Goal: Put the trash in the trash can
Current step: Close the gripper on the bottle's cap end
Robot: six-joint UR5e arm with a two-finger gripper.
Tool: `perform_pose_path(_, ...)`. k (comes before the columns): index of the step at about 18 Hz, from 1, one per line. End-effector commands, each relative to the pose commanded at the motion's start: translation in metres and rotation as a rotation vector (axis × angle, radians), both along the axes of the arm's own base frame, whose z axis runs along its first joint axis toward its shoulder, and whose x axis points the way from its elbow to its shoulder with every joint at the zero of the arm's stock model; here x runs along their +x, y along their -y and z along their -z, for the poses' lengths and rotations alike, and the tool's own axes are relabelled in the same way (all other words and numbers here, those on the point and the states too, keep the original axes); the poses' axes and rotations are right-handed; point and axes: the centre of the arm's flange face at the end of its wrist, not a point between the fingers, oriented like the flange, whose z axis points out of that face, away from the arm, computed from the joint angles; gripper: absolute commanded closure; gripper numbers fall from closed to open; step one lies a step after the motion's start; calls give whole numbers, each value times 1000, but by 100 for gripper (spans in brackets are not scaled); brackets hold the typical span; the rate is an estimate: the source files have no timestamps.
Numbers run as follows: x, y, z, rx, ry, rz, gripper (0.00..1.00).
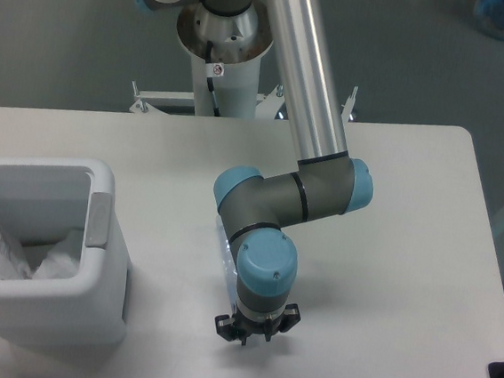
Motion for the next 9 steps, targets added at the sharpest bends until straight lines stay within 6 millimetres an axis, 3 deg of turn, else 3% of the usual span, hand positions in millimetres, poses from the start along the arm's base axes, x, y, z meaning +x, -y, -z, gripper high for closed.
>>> perform_pose_path(9, 4, 4, -3, 0, 4, 0, 63)
